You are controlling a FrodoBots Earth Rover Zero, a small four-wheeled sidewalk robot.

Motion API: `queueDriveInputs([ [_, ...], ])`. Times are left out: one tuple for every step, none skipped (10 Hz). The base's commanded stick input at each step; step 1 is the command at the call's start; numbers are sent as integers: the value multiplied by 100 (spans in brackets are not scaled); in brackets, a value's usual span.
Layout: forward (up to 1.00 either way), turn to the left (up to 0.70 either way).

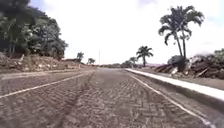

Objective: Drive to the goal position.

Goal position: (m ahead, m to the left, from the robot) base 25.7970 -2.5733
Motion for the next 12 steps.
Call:
queueDriveInputs([
  [100,0],
  [100,0],
  [100,0],
  [100,0],
  [100,0],
  [100,0],
  [100,0],
  [100,0],
  [100,0],
  [100,0],
  [100,0],
  [100,0],
])
